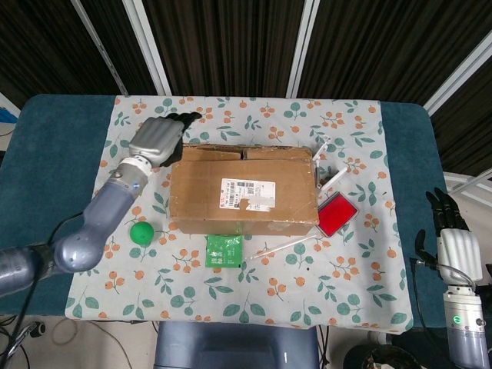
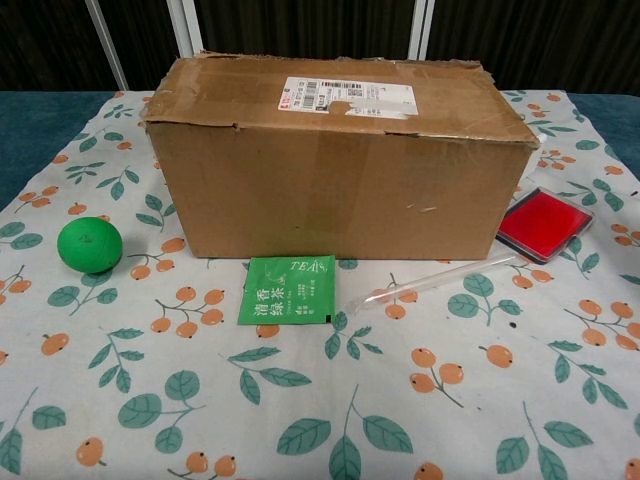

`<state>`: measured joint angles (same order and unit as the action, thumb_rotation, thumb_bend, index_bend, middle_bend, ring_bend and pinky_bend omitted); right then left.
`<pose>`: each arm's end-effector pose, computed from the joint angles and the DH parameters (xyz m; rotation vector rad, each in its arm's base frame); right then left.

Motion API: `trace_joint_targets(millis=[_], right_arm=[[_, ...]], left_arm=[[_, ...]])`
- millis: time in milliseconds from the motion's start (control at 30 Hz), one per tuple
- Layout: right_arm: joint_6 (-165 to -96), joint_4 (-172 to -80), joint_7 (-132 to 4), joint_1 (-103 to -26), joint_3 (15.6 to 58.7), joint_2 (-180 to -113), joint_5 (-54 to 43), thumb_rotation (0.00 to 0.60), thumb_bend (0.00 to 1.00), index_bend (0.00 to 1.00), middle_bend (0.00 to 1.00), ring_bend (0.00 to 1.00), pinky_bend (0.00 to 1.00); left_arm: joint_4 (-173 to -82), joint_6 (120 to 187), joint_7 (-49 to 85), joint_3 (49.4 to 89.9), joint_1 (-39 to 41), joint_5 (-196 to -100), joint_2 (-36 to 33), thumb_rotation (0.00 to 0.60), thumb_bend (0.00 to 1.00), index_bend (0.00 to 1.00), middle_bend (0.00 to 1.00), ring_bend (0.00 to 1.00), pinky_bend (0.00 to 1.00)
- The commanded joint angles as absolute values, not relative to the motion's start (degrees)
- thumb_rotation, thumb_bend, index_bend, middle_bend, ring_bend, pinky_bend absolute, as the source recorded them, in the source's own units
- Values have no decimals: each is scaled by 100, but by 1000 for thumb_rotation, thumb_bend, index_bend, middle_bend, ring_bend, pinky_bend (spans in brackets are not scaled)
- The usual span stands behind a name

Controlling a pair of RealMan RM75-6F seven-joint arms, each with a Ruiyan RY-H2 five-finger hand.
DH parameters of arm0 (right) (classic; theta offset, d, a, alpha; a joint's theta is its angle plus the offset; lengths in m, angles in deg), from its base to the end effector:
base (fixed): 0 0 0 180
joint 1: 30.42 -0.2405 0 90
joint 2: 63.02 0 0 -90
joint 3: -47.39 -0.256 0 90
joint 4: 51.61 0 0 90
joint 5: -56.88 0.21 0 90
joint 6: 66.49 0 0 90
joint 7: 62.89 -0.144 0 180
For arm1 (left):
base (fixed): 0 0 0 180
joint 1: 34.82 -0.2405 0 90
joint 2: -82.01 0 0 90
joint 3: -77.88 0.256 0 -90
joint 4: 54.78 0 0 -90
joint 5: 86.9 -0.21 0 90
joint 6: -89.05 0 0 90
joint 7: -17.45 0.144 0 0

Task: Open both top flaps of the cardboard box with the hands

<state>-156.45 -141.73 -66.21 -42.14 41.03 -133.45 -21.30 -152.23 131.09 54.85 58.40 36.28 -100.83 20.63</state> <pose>-0.2932 -0.2277 0.1539 1.2050 -0.8879 1.1165 -0.0104 0.4338 0.1246 -1.8023 -0.9662 -0.8266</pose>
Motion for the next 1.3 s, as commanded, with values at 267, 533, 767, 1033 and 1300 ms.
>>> trace_joint_targets(millis=[267, 533, 767, 1033, 1300], right_arm=[[-15597, -14153, -6727, -4151, 3998, -13349, -2148, 600, 704, 0, 0, 0, 254], [-15558, -14141, -6775, -4111, 3924, -13351, -2145, 600, 703, 0, 0, 0, 254], [-15511, -14145, -6819, -4085, 3875, -13352, -2130, 600, 704, 0, 0, 0, 254], [-15488, -14151, -6845, -4049, 3822, -13364, -2140, 600, 704, 0, 0, 0, 254], [-15425, -14112, -6920, -4021, 3781, -13385, -2112, 600, 704, 0, 0, 0, 254]], left_arm=[[-14137, 13159, 6286, 6553, 4769, -8873, 945, 600, 1000, 215, 293, 255, 362], [-13805, 13117, 6379, 6692, 5042, -8577, 602, 600, 1000, 254, 348, 298, 392], [-13857, 13053, 6303, 6717, 5105, -8523, 573, 600, 1000, 295, 410, 346, 433], [-13986, 13054, 6200, 6797, 5137, -8515, 633, 600, 1000, 364, 512, 430, 490], [-14212, 13122, 5959, 6732, 5090, -8599, 835, 600, 1000, 380, 535, 452, 507]])
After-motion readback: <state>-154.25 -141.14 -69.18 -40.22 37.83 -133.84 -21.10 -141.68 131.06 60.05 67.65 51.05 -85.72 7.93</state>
